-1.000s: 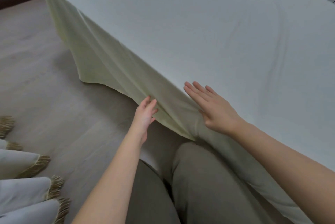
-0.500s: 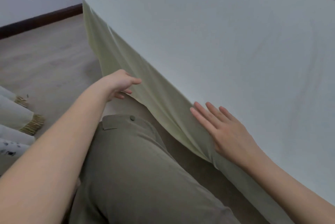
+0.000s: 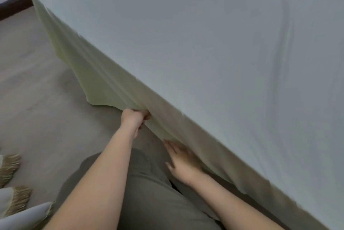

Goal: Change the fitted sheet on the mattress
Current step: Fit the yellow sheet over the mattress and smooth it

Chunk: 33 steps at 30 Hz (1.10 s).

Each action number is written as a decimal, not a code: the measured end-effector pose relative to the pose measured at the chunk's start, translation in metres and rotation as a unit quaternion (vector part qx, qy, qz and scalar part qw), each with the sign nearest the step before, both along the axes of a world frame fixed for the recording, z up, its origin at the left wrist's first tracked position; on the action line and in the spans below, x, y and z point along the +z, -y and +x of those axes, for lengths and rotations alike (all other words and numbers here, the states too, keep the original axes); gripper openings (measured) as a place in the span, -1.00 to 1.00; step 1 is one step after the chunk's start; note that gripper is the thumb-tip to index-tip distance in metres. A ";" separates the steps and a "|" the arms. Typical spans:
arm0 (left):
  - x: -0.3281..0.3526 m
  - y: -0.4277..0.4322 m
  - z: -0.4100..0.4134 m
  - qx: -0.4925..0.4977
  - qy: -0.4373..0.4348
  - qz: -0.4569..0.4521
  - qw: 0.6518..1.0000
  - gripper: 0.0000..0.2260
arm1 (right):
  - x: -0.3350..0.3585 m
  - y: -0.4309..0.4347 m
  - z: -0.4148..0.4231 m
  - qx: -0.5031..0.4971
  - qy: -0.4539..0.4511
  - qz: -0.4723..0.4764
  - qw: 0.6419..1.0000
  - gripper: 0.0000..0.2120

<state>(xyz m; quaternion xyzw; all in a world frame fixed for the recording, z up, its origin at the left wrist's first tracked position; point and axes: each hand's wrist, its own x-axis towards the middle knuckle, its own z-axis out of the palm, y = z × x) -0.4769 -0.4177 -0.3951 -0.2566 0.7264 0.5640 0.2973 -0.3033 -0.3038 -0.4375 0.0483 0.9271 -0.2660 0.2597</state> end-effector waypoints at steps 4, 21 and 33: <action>-0.035 -0.004 0.009 0.101 0.078 0.050 0.991 -0.79 | -0.004 0.017 -0.004 -0.521 0.144 -0.308 0.783 -0.45; -0.059 -0.011 0.027 0.189 0.212 0.199 0.938 -0.76 | 0.000 0.013 0.015 -0.742 0.098 -0.557 0.360 -0.83; -0.022 0.013 0.046 -0.100 0.260 0.358 0.891 -0.77 | 0.016 0.031 0.005 -0.607 0.042 -0.687 0.396 -0.83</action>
